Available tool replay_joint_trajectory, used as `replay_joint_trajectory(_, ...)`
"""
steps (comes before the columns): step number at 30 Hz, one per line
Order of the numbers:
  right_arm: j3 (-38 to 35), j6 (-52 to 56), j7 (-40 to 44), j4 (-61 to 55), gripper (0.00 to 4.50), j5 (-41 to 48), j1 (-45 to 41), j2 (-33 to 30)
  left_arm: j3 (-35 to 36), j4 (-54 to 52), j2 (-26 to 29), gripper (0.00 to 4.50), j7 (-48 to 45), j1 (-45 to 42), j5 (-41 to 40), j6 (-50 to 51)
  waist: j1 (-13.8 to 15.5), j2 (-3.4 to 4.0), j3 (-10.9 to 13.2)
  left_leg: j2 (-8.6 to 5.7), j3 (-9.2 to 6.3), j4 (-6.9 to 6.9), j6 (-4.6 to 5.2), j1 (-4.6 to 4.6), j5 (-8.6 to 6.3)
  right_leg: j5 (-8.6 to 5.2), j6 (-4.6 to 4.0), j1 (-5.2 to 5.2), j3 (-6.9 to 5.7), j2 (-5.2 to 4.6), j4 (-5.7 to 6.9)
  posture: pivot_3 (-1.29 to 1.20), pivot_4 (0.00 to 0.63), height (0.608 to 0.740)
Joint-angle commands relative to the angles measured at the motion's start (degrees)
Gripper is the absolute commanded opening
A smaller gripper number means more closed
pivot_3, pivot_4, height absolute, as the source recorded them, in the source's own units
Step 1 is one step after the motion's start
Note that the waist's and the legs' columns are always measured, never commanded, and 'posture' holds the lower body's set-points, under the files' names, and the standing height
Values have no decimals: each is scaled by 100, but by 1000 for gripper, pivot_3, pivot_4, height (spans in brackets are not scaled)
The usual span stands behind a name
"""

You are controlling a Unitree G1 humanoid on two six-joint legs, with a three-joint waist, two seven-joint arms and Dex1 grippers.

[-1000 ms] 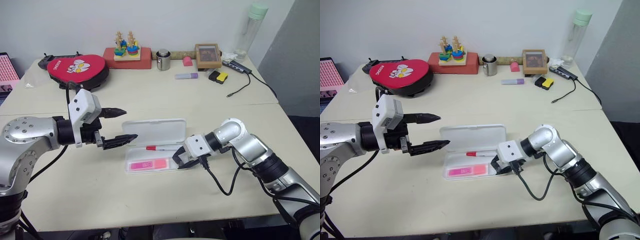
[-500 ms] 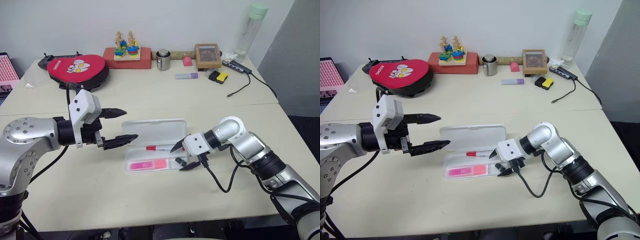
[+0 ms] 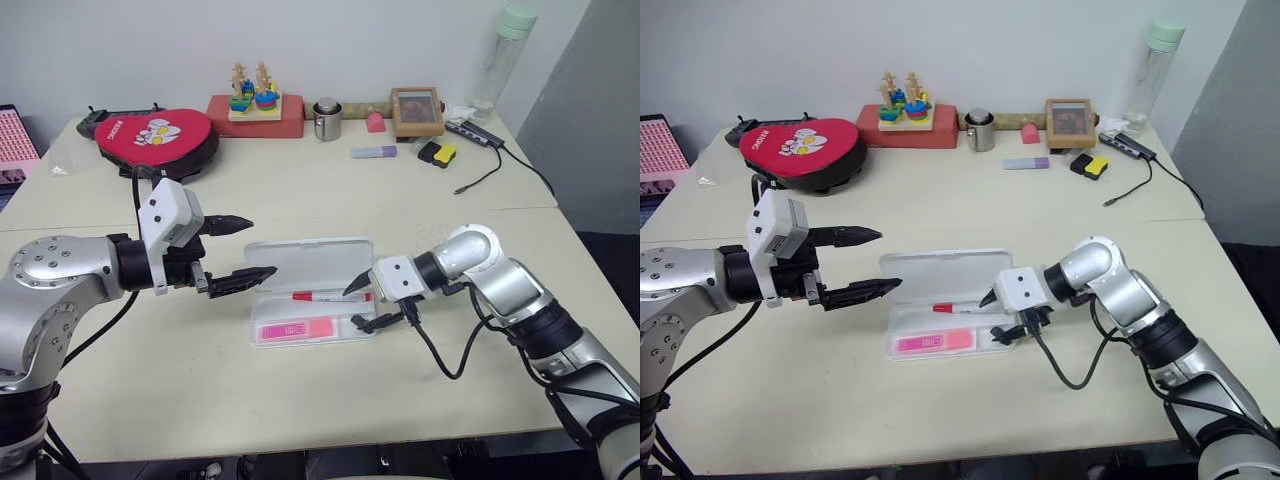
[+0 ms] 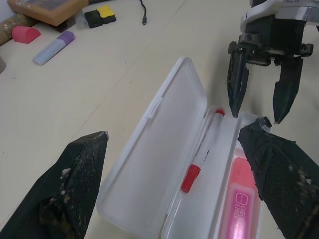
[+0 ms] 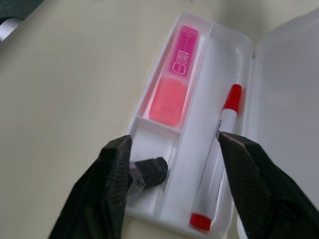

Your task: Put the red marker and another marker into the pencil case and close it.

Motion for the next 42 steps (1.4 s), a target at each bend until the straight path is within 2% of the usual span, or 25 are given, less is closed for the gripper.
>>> replay_joint_trajectory(1, -211, 246, -51, -497, 1900, 140, 159, -134, 82, -43, 13, 4500, -15, -2, 20, -102, 2, 0, 0, 0, -1, 0, 0, 0, 0, 0, 0, 0, -1, 0, 0, 0, 150, 740)
replay_joint_trajectory(8, -220, 682, 34, -997, 247, 236, 367, -355, 78, -23, 9, 4500, -15, -16, 33, -107, -3, 0, 0, 0, -1, 1, 0, 1, 0, -12, 20, 0, 0, 0, 2, 0, 150, 740)
replay_joint_trajectory(18, 9, 730, -98, -845, 247, 16, 517, -287, 19, 62, 3, 4500, -20, -116, 74, -142, -1, -1, -1, 0, 0, 1, 0, 1, 0, -12, 20, 1, 0, 0, 2, 0, 150, 740)
replay_joint_trajectory(29, 135, 124, -247, -32, 247, -385, 492, -159, 77, 46, 33, 4500, -2, -84, 73, -124, -4, -2, -1, 1, 1, 2, 0, 6, 0, -12, 20, 4, 1, 0, 2, 0, 150, 740)
replay_joint_trajectory(42, -212, 898, -107, -673, 247, 268, 309, -96, 39, 64, -15, 4500, -5, -97, 48, -129, -2, -2, -1, 0, -2, 2, 0, 7, 0, -11, 19, 6, -1, 0, 2, 0, 150, 740)
